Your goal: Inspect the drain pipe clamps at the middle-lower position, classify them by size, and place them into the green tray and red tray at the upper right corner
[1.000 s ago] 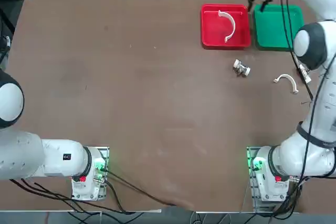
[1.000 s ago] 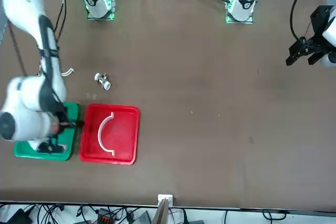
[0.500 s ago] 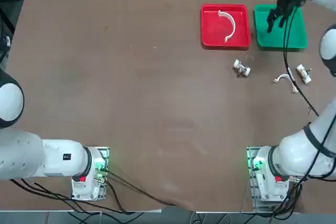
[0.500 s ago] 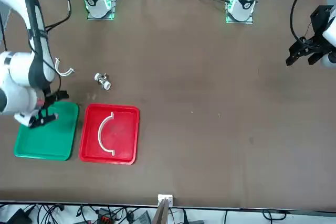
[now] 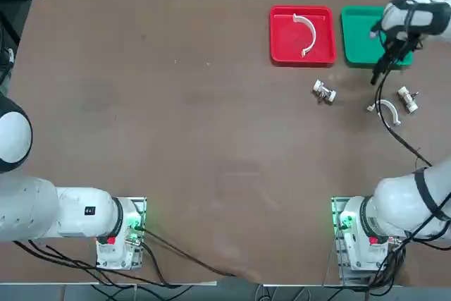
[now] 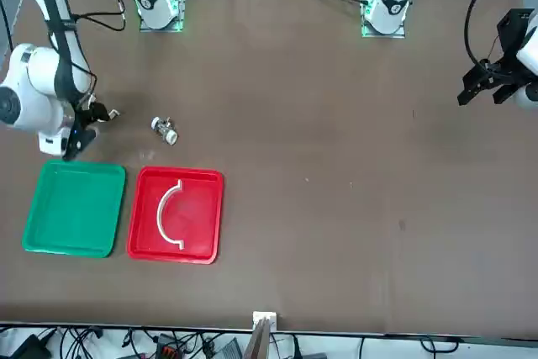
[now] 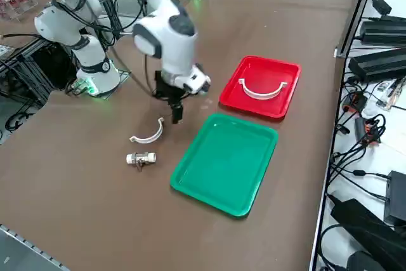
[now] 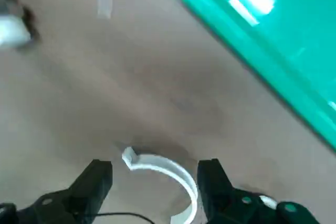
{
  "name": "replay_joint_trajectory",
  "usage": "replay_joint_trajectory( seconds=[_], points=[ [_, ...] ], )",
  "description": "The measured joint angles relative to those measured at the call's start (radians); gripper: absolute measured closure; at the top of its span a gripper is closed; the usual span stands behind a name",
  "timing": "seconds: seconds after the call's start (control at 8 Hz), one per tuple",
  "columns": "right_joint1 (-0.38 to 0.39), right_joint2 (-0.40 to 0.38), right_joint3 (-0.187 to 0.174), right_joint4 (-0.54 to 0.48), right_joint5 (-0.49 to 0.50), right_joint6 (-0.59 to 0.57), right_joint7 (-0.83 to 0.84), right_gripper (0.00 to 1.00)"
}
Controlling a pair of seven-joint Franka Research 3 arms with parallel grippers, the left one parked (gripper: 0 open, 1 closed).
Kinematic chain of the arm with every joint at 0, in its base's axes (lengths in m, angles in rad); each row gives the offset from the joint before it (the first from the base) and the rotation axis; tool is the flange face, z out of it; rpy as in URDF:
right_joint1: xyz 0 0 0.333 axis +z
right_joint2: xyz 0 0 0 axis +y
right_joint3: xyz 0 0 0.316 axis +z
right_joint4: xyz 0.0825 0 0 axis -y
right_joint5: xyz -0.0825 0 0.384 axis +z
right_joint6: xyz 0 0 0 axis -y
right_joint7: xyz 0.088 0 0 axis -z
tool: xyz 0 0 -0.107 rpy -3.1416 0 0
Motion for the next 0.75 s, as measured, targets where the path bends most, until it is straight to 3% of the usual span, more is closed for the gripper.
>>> replay_joint_trajectory(
  seconds=[0.25, 0.62, 0.75],
  points=[
    [-0.064, -0.005, -0.001, -0.1, -0.094, 0.139, -0.091, 0.03],
    [-0.12, -0.002, -0.001, -0.227, -0.227, 0.346, -0.097, 0.06],
    [-0.148, 0.004, -0.002, -0.259, -0.263, 0.395, -0.097, 0.15]
  ],
)
